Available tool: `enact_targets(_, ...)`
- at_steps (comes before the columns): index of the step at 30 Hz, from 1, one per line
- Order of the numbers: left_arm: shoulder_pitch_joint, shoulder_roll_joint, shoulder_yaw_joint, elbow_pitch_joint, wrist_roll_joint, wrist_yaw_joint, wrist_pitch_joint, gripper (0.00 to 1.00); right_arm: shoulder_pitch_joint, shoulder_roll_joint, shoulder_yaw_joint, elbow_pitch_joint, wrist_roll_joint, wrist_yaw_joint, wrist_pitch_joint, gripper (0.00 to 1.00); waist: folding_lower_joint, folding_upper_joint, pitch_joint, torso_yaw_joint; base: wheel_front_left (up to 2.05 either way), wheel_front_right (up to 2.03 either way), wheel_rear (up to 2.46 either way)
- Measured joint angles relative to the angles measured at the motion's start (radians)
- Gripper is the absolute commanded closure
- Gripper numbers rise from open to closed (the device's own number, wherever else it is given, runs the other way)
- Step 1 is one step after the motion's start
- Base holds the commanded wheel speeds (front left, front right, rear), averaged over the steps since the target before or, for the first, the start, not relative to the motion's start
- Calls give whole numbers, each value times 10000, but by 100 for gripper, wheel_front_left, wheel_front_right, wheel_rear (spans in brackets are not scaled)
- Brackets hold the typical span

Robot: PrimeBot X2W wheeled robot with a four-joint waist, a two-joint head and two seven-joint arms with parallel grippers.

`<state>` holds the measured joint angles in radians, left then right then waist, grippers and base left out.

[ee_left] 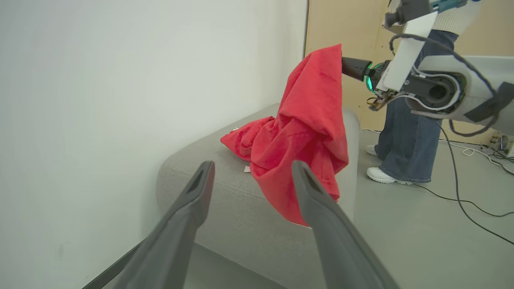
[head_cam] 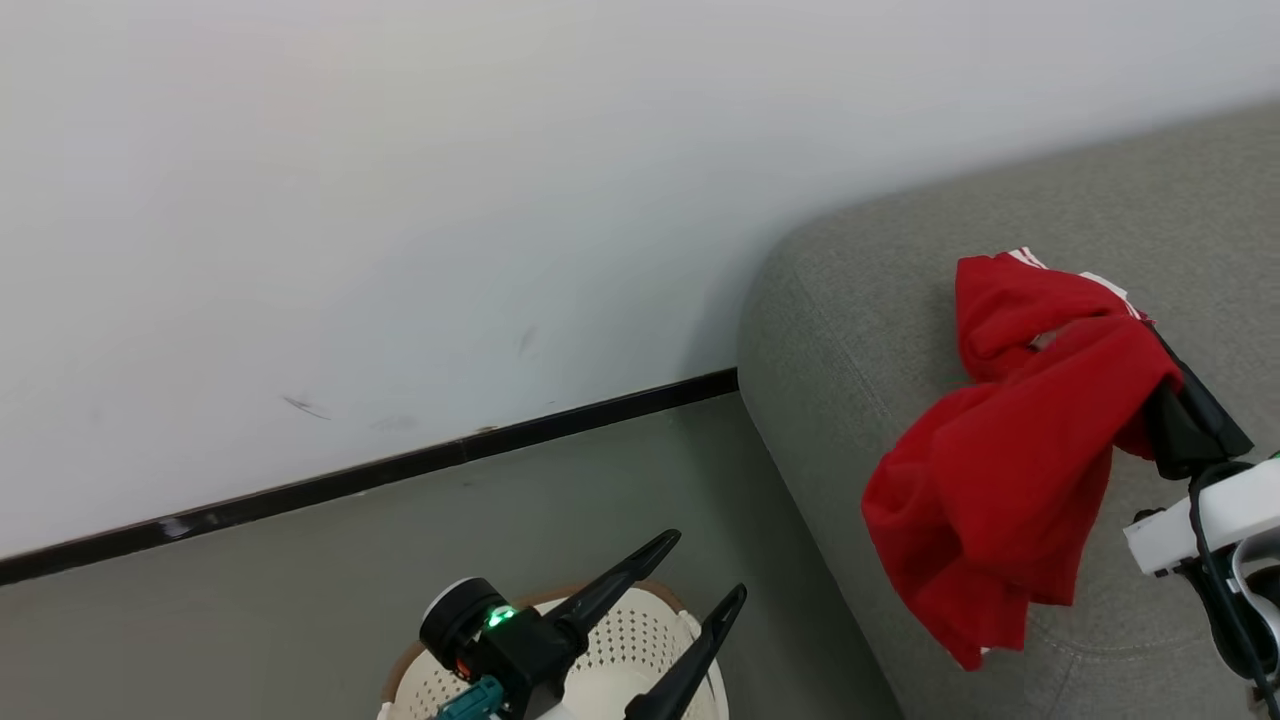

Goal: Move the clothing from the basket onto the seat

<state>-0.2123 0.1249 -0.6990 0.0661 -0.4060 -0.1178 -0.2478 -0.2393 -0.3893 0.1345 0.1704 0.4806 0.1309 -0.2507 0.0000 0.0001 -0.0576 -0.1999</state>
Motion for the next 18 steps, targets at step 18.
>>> enact_targets(18,-14,211,232,-88,215,58,-2,0,-64,541,136,-727,54,0,397,100,0,0,589,-1011,0,0,0)
